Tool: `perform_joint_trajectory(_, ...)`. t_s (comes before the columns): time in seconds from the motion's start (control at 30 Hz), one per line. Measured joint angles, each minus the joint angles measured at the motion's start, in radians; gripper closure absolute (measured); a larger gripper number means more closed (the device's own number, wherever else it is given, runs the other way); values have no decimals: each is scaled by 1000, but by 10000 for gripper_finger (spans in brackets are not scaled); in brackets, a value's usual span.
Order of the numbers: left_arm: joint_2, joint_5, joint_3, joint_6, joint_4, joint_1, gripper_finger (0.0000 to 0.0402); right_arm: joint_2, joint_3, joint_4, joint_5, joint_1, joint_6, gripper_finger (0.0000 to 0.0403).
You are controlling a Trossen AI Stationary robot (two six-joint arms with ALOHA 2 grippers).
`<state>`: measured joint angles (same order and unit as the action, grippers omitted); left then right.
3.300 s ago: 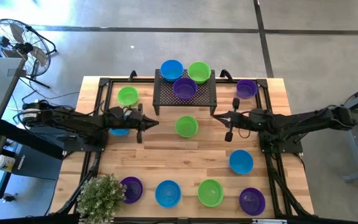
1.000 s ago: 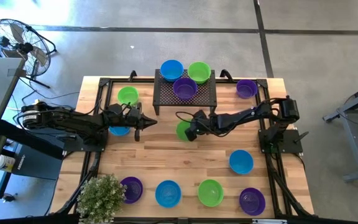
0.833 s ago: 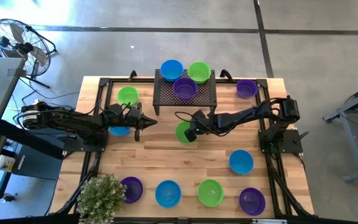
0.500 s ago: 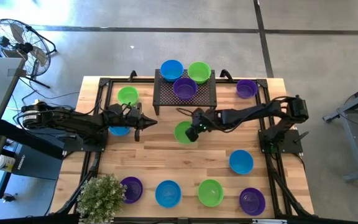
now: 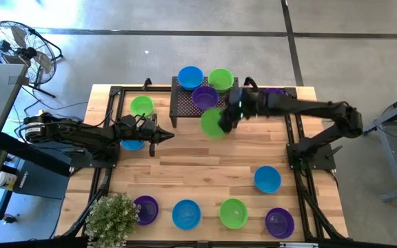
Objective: Pick & Place Mini bowls
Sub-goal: Stack the middle green bowl on the green bowl on the shelf
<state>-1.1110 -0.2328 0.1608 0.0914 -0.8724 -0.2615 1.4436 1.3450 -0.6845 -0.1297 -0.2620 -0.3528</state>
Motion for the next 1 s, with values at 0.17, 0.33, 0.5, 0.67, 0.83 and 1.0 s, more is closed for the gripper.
perform_joint_trajectory(0.17, 0, 3, 0, 2, 0, 0, 401, 95, 292, -182, -31, -193, 148, 401)
perform_joint_trajectory(0.33, 0, 3, 0, 11, 1, 0, 401, 224, 492, -264, 0, -382, 205, 400)
perform_joint_trajectory(0.5, 0, 3, 0, 11, 10, 0, 401, 313, 531, -262, 112, -492, 223, 400)
perform_joint_trajectory(0.67, 0, 4, 0, 11, 9, 0, 401, 360, 510, -222, 179, -536, 223, 400)
perform_joint_trajectory(0.83, 0, 4, 0, 11, 9, 0, 401, 381, 505, -192, 188, -548, 227, 400)
perform_joint_trajectory(1.0, 0, 5, 0, 11, 9, 0, 401, 402, 505, -178, 177, -552, 232, 400)
